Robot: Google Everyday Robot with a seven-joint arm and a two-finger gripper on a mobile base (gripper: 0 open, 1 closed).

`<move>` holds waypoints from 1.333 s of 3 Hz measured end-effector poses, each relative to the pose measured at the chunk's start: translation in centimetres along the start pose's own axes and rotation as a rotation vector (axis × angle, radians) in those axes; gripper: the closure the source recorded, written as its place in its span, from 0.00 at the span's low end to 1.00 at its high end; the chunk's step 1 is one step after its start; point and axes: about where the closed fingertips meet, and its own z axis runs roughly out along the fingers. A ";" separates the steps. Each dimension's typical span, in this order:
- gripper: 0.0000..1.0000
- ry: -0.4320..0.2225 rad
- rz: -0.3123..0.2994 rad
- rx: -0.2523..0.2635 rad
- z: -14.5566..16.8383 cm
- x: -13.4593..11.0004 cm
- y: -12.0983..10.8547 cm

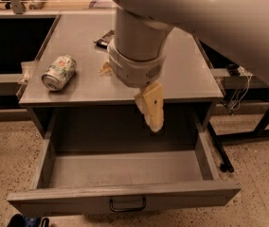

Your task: Place 7up can into top drawer

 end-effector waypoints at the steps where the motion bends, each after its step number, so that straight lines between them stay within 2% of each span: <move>1: 0.00 -0.013 -0.282 0.041 -0.4 -2.3 -6.6; 2: 0.00 -0.027 -0.387 0.056 -0.8 -3.2 -7.8; 3: 0.00 -0.046 -0.406 0.048 -0.4 -3.5 -8.2; 4: 0.00 -0.035 -0.509 0.002 1.8 -2.2 -11.8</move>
Offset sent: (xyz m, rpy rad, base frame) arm 0.0329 0.0517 0.0158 -0.0067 -0.0599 0.2440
